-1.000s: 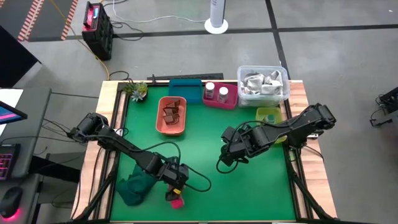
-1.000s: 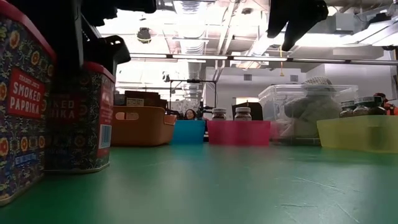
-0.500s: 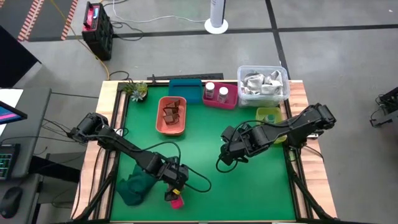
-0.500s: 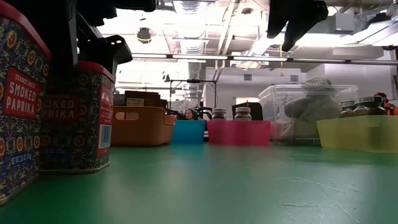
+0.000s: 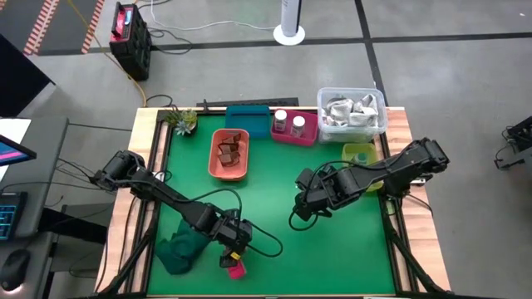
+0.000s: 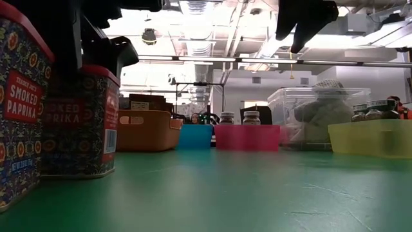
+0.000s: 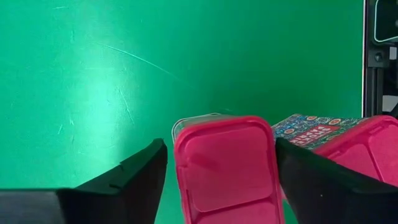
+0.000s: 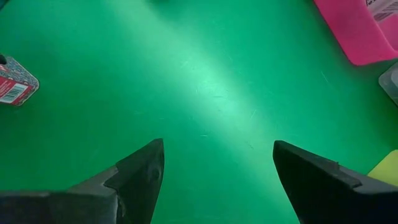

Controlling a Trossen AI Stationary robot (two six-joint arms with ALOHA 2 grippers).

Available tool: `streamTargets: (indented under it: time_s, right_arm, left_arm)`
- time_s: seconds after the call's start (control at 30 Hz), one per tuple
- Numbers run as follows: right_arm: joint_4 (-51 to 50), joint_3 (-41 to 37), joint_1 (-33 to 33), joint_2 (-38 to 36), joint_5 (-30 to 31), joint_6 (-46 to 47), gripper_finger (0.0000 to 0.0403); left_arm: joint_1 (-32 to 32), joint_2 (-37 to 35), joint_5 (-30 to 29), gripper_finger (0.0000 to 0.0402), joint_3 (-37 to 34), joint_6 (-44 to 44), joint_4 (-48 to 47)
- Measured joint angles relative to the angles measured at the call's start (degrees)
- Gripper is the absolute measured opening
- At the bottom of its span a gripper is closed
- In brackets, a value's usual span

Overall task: Sort spices by type
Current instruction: Put the top red spice can into the blue bin

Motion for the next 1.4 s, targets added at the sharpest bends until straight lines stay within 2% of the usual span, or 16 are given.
streamTargets:
  time_s: [0.33, 0.9, 1.13, 1.4]
  right_arm:
    - [-0.05, 0.0, 0.0, 0.0, 0.01, -0.04, 0.0324]
    - [-0.25, 0.0, 0.02, 0.0, 0.01, -0.46, 0.0324]
    - [-4.05, -0.02, 0.02, -0.52, -0.05, 2.22, 0.0324]
    - [-5.66, -0.04, 0.02, -1.92, -1.29, 4.54, 0.0324]
  left_arm:
    - [0.0, -0.04, 0.13, 0.0221, -0.11, 0.0, 0.17]
    - [1.36, -0.09, -1.83, 0.0216, -0.17, 0.0, 0.07]
    - [5.25, -1.3, -2.8, 0.0216, -0.33, 0.89, -1.09]
    - [13.47, -6.1, -1.96, 0.0216, -0.32, 3.8, -1.33]
